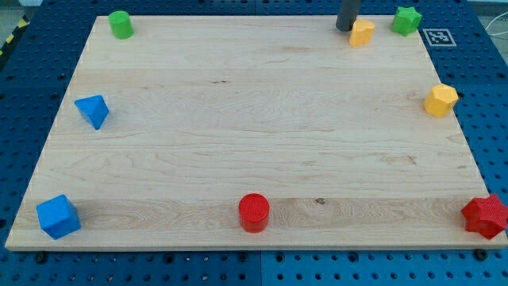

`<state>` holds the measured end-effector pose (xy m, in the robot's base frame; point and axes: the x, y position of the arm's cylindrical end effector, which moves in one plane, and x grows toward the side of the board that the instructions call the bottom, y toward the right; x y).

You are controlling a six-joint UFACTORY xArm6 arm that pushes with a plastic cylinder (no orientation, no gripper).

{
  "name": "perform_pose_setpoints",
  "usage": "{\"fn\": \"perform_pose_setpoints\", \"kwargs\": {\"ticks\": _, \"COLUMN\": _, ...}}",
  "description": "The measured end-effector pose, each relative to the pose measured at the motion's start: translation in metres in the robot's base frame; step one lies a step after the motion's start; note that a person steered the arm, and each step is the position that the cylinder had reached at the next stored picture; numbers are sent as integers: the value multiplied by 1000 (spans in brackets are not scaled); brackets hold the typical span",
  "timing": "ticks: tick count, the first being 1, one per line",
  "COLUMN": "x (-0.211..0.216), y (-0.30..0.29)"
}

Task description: Push the yellow heart closer to the green star

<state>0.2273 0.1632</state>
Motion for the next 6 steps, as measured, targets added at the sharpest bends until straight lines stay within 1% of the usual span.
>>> {"fn": "perform_pose_setpoints", "kwargs": {"ticks": 1, "x": 7, "y": -19}}
{"fn": "perform_pose_setpoints", "kwargs": {"ticks": 2, "x": 12, "y": -12}}
{"fn": "perform_pose_setpoints", "kwargs": {"ticks": 4, "x": 17, "y": 43}}
{"fn": "perform_pose_setpoints", "kwargs": {"ticks": 5, "x": 31, "y": 44}}
{"fn": "perform_pose_setpoints", "kwargs": {"ticks": 6, "x": 27, "y": 44}}
